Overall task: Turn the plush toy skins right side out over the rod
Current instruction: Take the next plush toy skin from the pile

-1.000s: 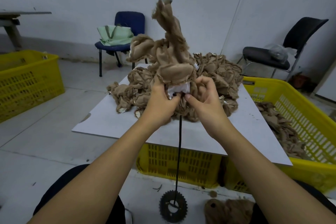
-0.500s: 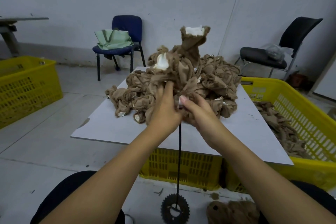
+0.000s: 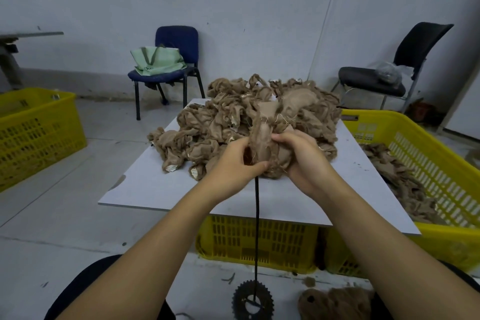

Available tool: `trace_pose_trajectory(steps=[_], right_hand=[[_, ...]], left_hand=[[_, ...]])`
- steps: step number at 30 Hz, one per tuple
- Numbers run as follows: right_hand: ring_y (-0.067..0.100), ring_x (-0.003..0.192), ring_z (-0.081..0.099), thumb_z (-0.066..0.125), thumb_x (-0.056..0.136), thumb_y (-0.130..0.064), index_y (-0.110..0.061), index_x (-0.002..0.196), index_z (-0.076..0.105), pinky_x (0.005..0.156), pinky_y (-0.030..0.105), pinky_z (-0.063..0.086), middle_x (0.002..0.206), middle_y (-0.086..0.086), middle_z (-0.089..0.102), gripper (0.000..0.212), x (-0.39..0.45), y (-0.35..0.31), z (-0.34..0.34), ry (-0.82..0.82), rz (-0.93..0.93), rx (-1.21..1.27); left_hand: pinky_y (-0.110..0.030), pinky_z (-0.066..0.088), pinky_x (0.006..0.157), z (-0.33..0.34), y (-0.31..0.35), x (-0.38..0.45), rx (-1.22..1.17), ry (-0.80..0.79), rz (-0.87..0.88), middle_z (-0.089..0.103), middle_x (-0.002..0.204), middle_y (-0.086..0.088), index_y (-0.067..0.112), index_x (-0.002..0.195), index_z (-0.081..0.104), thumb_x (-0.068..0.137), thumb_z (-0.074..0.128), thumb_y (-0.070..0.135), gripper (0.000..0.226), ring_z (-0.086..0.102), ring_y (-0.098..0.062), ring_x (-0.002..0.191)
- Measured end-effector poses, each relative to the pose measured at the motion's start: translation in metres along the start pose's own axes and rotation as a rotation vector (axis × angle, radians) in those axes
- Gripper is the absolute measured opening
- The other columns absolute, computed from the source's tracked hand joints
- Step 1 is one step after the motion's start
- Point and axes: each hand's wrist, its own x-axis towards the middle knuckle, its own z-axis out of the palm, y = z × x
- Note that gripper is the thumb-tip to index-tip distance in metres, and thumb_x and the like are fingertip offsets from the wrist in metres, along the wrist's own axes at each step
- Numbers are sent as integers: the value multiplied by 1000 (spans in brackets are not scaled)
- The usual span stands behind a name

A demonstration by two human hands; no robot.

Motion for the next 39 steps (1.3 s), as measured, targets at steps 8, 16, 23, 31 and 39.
trace_pose_trajectory(steps=[8, 16, 23, 31, 39], right_hand=[[35, 98, 69, 61, 86, 0, 4, 103, 66, 86, 47, 58, 100, 24, 69, 18, -1, 1, 5, -52, -21, -125], [33, 91, 63, 56, 74, 1, -4, 89, 65, 79, 48, 55, 88, 17, 62, 18, 2, 13, 9, -81, -44, -194], [16, 89, 67, 63, 70, -25, -13, 89, 65, 70, 25, 55, 86, 2, 69, 23, -3, 33, 23, -91, -106, -369], [11, 93, 73, 84, 79, -17, -17, 104, 69, 76, 23, 57, 95, -2, 77, 30, -12, 56, 13, -102, -276, -406], [13, 72, 71, 76, 83, -2, -16, 99, 65, 63, 25, 55, 78, -3, 73, 24, -13, 65, 9, -145, -236, -401]], left_hand=[[-60, 54, 75, -11, 4, -4, 48, 50, 32, 72, 92, -20, 4, 102, 68, 84, 75, 3, 20, 69, -39, 86], [-50, 58, 84, -10, -2, -9, 77, -15, -19, 75, 96, -11, 14, 101, 72, 83, 77, 8, 19, 70, -29, 94], [-24, 44, 47, 0, -6, -13, 14, -65, 14, 62, 57, 11, 15, 81, 62, 85, 60, -19, 34, 55, -1, 49], [-10, 45, 60, -15, -5, -21, 181, -379, -92, 62, 78, -1, 31, 94, 64, 92, 54, -8, 40, 54, 6, 65], [-28, 44, 83, -23, -4, -9, 366, 527, 259, 49, 105, 4, 17, 102, 56, 91, 55, 12, 12, 50, -15, 98]])
